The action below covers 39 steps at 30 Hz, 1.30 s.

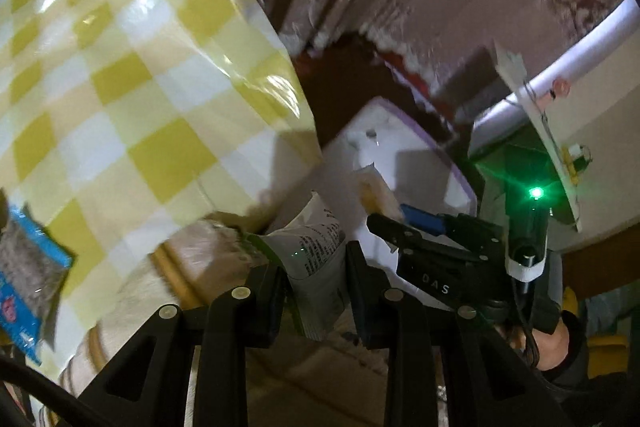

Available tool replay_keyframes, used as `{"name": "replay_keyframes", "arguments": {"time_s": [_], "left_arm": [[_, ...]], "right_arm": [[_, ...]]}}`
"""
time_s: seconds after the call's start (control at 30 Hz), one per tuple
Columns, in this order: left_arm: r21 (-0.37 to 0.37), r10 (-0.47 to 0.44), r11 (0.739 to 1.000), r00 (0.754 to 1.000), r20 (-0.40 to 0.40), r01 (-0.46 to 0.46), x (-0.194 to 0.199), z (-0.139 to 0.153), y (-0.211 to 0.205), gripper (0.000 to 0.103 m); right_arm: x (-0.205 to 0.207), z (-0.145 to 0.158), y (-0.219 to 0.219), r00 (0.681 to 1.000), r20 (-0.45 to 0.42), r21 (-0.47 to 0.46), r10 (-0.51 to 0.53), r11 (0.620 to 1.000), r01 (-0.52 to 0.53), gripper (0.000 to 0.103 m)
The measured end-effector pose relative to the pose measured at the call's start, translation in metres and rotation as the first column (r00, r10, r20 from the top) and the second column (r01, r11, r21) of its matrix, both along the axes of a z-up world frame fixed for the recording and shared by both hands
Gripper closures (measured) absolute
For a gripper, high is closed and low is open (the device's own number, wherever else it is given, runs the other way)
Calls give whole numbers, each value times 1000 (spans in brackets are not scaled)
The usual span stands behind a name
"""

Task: Organize snacks
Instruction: 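Lower the cookie bag into the white box and open the right tool while left carries the white packet, then drop the white packet into the white box with the left tool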

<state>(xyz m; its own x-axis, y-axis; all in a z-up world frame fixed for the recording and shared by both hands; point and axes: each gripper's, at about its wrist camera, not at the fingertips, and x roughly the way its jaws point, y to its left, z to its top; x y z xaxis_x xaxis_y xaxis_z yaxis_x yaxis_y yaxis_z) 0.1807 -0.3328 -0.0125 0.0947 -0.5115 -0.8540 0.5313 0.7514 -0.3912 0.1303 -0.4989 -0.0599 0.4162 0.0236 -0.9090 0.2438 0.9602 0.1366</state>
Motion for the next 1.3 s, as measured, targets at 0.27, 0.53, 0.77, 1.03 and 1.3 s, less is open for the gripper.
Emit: {"name": "replay_keyframes", "arguments": {"time_s": [0.27, 0.53, 0.77, 1.03, 1.3], "left_arm": [[42, -61, 997, 997, -42, 63, 1, -13, -25, 67], [38, -81, 996, 996, -22, 82, -2, -12, -31, 39], [16, -53, 998, 999, -12, 53, 0, -8, -22, 38], [-6, -3, 1000, 999, 53, 4, -3, 10, -8, 35], [59, 131, 987, 963, 236, -149, -11, 39, 28, 25]], "right_arm": [[-7, -9, -7, 999, -34, -4, -30, 1000, 30, 61], [-8, -8, -9, 998, -33, -4, -47, 999, 47, 38], [-9, -1, -13, 997, -16, -7, -72, 997, 72, 34], [-8, 9, -9, 997, 12, -21, -70, 997, 71, 30], [-9, 42, 10, 993, 112, -80, -28, 996, 37, 19]]}}
